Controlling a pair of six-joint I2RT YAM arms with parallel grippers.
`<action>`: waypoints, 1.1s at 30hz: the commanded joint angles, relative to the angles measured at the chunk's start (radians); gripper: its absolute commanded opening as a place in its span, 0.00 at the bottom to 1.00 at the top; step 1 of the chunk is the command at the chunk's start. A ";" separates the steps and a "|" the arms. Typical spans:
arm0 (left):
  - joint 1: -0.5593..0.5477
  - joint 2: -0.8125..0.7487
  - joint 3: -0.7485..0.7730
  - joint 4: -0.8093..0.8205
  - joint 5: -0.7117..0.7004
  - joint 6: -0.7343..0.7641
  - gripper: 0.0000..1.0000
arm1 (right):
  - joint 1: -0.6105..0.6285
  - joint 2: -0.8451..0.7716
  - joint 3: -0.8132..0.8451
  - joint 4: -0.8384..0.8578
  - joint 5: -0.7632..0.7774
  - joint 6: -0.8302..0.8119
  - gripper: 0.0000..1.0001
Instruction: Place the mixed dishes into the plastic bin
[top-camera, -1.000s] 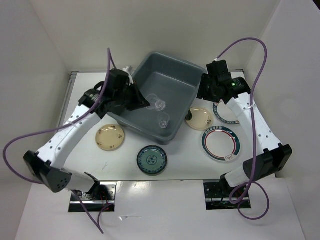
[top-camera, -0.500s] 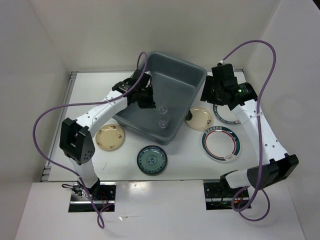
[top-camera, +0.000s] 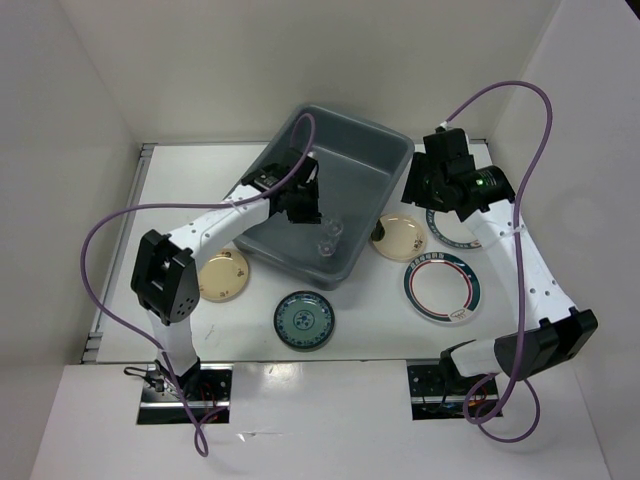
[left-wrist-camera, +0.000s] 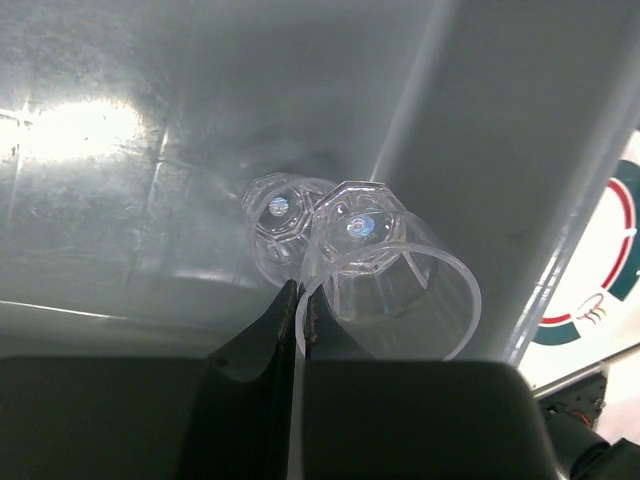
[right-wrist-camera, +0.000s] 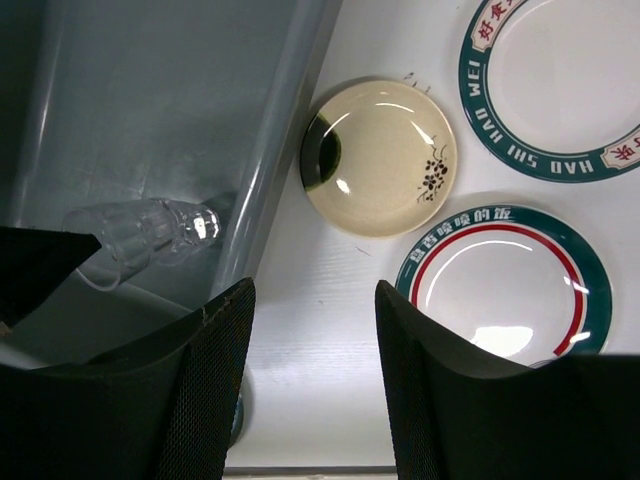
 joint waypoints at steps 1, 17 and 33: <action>0.001 0.006 -0.004 0.007 -0.032 0.019 0.00 | -0.007 -0.028 -0.008 0.009 0.032 -0.015 0.57; 0.001 0.006 -0.050 -0.022 -0.080 0.059 0.01 | -0.007 -0.019 -0.008 0.009 0.041 -0.015 0.57; 0.001 -0.163 0.078 0.119 -0.024 0.049 1.00 | -0.064 0.021 -0.044 0.027 0.076 0.013 0.64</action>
